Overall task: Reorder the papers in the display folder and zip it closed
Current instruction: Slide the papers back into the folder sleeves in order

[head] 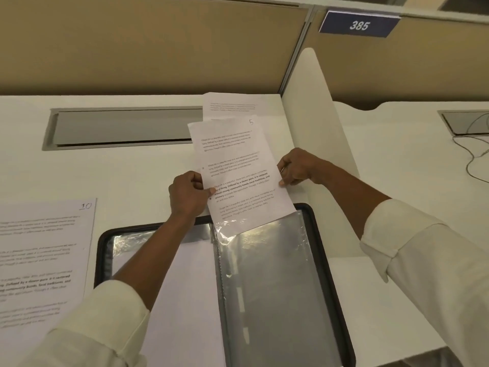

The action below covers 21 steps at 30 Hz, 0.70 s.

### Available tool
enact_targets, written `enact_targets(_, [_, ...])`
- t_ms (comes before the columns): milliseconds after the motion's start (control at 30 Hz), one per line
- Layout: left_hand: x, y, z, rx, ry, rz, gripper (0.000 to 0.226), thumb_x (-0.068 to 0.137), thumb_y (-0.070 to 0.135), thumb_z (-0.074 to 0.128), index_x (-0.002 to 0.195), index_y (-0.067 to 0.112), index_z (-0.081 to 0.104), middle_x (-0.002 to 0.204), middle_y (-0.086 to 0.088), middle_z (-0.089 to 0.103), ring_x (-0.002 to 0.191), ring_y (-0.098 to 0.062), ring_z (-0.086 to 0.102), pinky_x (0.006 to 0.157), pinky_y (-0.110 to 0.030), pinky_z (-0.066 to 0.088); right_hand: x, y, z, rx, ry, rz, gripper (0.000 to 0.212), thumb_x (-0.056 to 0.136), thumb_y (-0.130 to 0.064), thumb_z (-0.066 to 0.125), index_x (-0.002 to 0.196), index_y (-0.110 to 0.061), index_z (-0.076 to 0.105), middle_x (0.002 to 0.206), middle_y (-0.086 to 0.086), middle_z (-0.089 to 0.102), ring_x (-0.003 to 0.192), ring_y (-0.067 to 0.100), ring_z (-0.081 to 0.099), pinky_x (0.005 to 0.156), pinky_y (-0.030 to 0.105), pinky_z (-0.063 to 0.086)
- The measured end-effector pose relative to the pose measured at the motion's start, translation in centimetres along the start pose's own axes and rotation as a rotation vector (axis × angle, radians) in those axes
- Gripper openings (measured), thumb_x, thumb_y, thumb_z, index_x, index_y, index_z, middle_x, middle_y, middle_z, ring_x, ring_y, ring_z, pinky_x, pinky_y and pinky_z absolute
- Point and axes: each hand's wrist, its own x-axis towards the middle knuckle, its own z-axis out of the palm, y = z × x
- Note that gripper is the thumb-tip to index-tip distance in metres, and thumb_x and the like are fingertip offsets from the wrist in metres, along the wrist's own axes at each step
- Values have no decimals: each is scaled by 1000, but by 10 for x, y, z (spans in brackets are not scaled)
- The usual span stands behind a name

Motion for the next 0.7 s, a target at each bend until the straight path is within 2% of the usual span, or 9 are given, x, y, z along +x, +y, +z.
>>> enact_targets(67, [1,-1,-2,-2,11,25,27,80,6,92,94,15,71,92,4,77,84,-13,75,78,-30,62,-6,1,2,56,7,25,32,73,14,87,98,1,72,87,14,76,76,24,75,59,29,63])
enact_targets(133, [0,-2,-5,3,18,38,26,81,7,91,95,15,71,93,3,77,85,-14,75,77,-27,61,-9,1,5,84,-15,47,31,73,14,86,98,2,72,91,17,77,76,26,76,65,34,66])
enact_targets(233, [-1,-5,-6,10,7,49,26,81,8,92,95,15,71,95,2,78,84,-15,76,79,-30,63,-14,1,10,62,-37,71,31,75,16,83,101,5,71,97,22,77,82,34,78,72,39,67])
enact_targets(367, [-4,-9,-5,-7,-2,46,26,81,7,92,93,17,71,93,2,78,83,-16,76,82,-34,65,-18,6,18,83,0,95,31,78,21,79,106,13,69,97,24,75,70,31,77,58,32,65])
enact_targets(433, [-6,-9,-4,-30,-4,45,25,82,7,91,96,15,71,96,1,79,86,-16,77,83,-34,65,-20,10,20,100,11,102,30,78,23,77,106,15,69,98,25,74,70,32,76,54,30,62])
enact_targets(567, [-7,-12,-2,-79,-15,21,26,82,9,91,100,13,73,97,0,80,89,-18,78,86,-40,65,-27,16,24,153,33,101,23,78,25,76,86,5,68,94,23,73,75,34,74,57,33,64])
enact_targets(700, [-8,-15,0,-129,-48,-40,28,84,6,88,106,12,73,101,-1,80,92,-19,79,89,-44,65,-29,21,25,157,58,139,20,80,23,76,91,7,70,101,24,74,81,36,75,57,33,64])
